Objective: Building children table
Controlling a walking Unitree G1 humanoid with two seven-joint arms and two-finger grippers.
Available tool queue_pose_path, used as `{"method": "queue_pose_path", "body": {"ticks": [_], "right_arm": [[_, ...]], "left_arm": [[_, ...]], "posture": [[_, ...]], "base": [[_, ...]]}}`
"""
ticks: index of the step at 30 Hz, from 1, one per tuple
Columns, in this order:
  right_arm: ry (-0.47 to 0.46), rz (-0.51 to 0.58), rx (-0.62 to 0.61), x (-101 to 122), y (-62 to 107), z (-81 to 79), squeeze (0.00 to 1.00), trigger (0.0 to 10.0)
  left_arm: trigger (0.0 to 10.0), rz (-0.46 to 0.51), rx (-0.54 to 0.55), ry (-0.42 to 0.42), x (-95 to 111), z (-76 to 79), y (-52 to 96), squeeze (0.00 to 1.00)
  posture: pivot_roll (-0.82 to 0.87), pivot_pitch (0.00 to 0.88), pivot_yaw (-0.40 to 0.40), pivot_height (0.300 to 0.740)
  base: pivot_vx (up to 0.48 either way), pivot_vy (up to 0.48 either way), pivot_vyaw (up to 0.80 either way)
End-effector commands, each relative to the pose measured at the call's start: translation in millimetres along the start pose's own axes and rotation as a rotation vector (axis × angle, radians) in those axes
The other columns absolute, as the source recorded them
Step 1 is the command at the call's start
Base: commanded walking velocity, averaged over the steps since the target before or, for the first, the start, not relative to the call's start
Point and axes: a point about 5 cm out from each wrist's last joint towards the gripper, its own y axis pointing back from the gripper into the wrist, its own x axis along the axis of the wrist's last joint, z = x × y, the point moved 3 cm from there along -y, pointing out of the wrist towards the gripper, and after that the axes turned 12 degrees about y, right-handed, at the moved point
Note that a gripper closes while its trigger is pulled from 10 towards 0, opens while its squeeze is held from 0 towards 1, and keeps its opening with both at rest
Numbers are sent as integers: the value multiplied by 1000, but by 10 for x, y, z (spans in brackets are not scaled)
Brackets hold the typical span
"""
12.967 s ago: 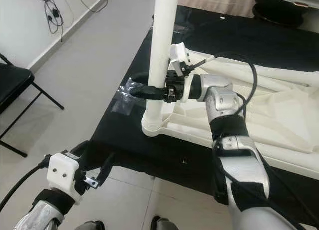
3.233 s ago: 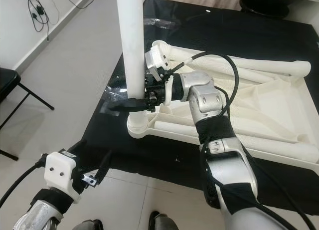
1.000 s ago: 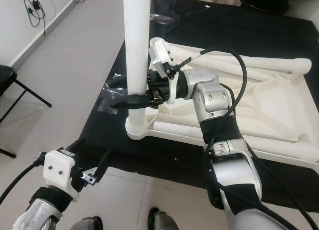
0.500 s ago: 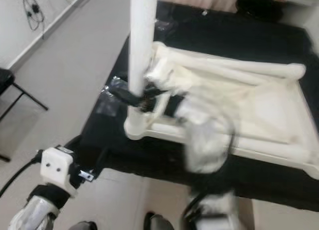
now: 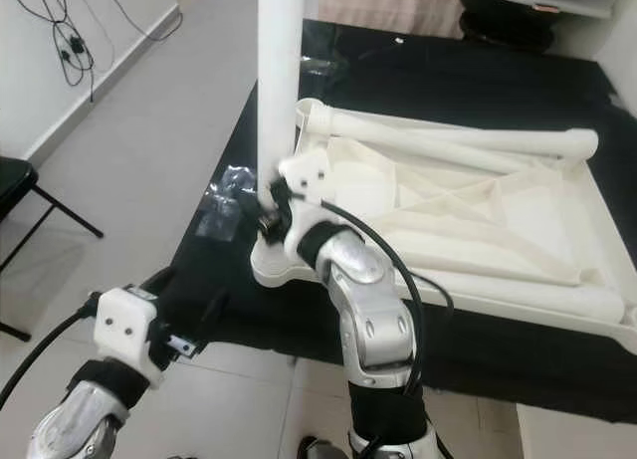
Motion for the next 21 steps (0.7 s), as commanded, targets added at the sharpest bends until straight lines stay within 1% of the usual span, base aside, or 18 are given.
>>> {"method": "queue_pose_path", "body": {"ticks": [1, 2, 3, 4, 5, 6, 8, 9, 10, 11, 14, 18, 19, 20, 21], "right_arm": [[-26, 74, 200, 103, 16, -189, 1000, 10000], [8, 134, 396, 165, 120, -301, 1000, 10000], [36, 146, 553, 151, 200, -327, 1000, 10000], [36, 146, 553, 151, 200, -327, 1000, 10000], [113, 107, 680, 65, 230, -245, 361, 10000], [134, 89, 714, 32, 211, -191, 0, 10000], [134, 89, 714, 32, 211, -191, 0, 10000], [147, 82, 733, 19, 200, -163, 0, 10000], [137, 88, 747, 28, 143, -82, 0, 10000], [137, 88, 747, 28, 143, -82, 0, 10000], [100, 118, 772, 113, -30, 117, 0, 10000], [87, 135, 796, 176, -68, 162, 0, 10000], [82, 153, 845, 225, -70, 189, 0, 0], [82, 153, 845, 225, -70, 189, 0, 0], [77, 158, 875, 243, -55, 198, 0, 0]], "left_arm": [[10000, -18, 13, -8, -54, -18, 26, 0], [10000, -17, 14, -8, -53, -17, 23, 0], [10000, -17, 12, -8, -53, -13, 23, 0], [10000, -17, 12, -8, -53, -13, 23, 0], [10000, -17, 6, -7, -52, -3, 24, 0], [10000, -17, 3, -5, -49, 7, 28, 0], [10000, -17, 3, -5, -49, 7, 28, 0], [10000, -17, 2, -5, -47, 13, 31, 0], [10000, -16, 0, -4, -40, 24, 44, 0], [10000, -16, 0, -4, -40, 24, 44, 0], [10000, -20, 1, -2, -25, 43, 89, 0], [10000, -23, 2, -2, -15, 55, 119, 0], [10000, -26, 3, -1, -8, 63, 141, 0], [10000, -26, 3, -1, -8, 63, 141, 0], [10000, -27, 3, 0, -6, 69, 150, 0]], "posture": [[55, 213, -86, 740], [57, 209, -84, 740], [63, 213, -84, 740], [63, 213, -84, 740], [69, 214, -84, 740], [75, 220, -85, 740], [75, 220, -85, 740], [75, 220, -85, 740], [92, 236, -83, 740], [92, 236, -83, 740], [108, 252, -82, 740], [119, 265, -81, 740], [121, 268, -81, 740], [121, 268, -81, 740], [126, 275, -82, 740]], "base": [[0, 0, 0], [0, 0, 0], [0, 0, 0], [0, 0, 0], [0, 0, 0], [0, 0, 0], [0, 0, 0], [0, 0, 0], [0, 0, 0], [0, 0, 0], [0, 0, 0], [0, 0, 0], [0, 0, 0], [0, 0, 0], [0, 0, 0]]}}
